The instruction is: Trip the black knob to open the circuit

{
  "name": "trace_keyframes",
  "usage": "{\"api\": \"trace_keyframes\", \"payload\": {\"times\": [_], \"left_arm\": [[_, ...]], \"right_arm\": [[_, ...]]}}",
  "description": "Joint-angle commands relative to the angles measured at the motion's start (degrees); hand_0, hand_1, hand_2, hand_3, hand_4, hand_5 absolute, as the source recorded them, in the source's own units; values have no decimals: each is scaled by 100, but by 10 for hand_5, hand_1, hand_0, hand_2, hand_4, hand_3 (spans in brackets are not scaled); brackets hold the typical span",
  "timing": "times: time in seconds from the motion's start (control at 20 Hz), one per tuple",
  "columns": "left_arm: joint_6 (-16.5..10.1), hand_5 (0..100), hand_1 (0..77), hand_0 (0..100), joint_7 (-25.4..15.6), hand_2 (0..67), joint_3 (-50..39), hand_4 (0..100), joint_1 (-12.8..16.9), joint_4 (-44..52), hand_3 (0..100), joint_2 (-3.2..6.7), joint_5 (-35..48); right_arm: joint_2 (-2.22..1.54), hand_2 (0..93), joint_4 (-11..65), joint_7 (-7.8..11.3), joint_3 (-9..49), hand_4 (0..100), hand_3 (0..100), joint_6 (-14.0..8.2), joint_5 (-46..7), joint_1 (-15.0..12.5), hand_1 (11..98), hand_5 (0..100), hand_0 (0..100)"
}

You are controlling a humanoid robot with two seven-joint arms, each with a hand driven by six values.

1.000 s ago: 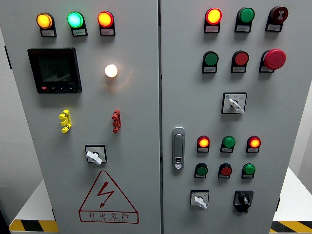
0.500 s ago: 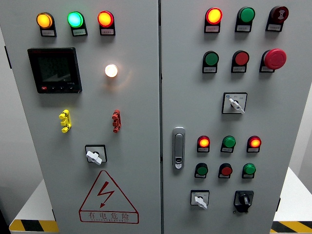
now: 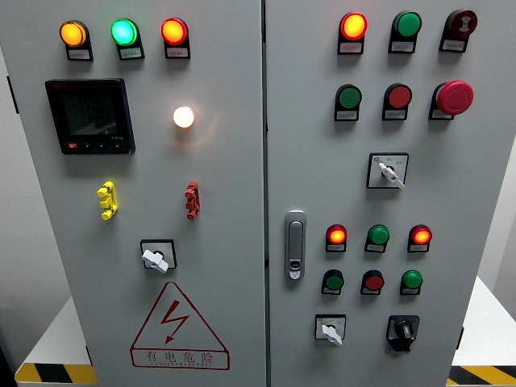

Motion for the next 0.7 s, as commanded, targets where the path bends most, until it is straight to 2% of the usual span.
{"api": "trace_keyframes", "payload": {"times": [0.0,0.2,0.3,0.4,0.55,0.65], "left_arm": [[0,86,0,0,0,195,0,99,-7,0,262,0,0],[0,86,0,0,0,195,0,99,2,0,262,0,0],[0,86,0,0,0,195,0,99,-7,0,262,0,0],[0,86,0,0,0,195,0,99,2,0,262,0,0],[0,86,0,0,0,195,0,99,2,0,262,0,0],[0,86,0,0,0,195,0,99,-7,0,262,0,0]], "right_arm": [[-9,0,758,-16,-201,495,472,-47,184,-157,483,515,849],[-1,0,1629,-78,-421,556,553,-126,333,-210,480,572,895],[-1,0,1919,-104,-570,591,582,-301,360,-201,479,593,907],[-1,0,2210,-218,-790,606,614,-547,377,-201,478,614,925],[-1,0,2377,-306,-896,662,701,-662,719,-158,479,682,944],[-1,0,2465,-342,-984,701,749,-837,790,-96,484,728,949]]}}
